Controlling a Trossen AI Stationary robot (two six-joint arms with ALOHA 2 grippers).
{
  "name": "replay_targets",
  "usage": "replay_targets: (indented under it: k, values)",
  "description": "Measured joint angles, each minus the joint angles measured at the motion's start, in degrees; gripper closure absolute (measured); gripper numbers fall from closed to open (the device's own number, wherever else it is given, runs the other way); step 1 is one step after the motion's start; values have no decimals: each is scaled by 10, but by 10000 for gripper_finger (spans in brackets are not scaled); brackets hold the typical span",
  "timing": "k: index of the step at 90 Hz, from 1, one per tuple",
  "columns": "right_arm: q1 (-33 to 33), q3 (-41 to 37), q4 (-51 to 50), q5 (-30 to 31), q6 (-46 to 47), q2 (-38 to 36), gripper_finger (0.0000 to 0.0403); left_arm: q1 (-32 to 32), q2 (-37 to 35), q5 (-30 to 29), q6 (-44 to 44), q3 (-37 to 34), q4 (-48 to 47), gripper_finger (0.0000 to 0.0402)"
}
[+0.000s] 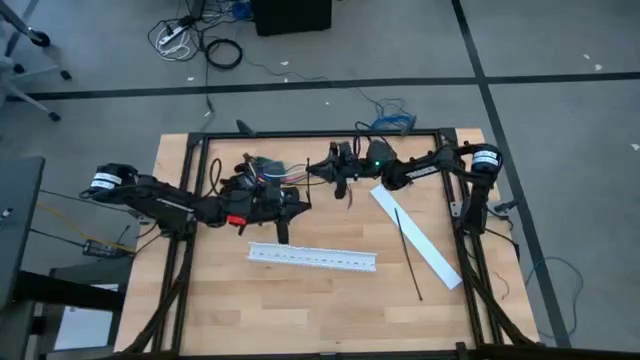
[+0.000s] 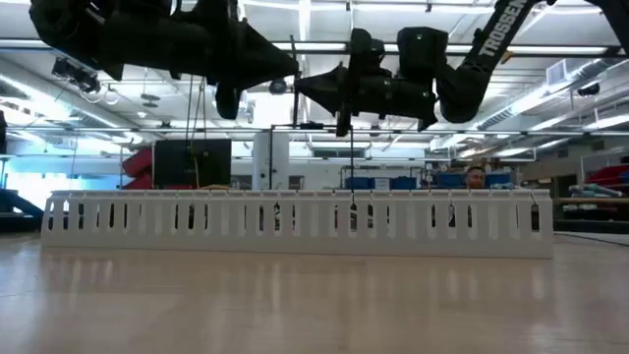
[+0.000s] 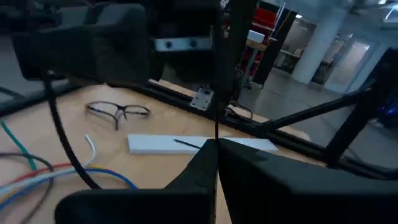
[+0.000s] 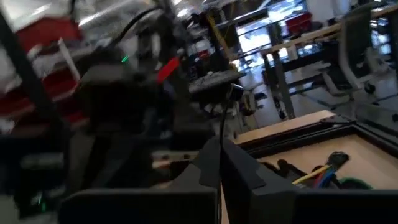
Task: Ziptie cables
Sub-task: Wrap the cable wires with the black zip tie
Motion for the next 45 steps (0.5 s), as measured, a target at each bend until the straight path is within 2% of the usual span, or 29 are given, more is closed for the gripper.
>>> replay_targets:
  k: [25,45]
  values:
    - [43,0,-21,2,-161,0,402,5,0,94,-123,0,2,401]
    - [56,0,-22,8,-306,0,402,-1,0,114,-207,0,2,401]
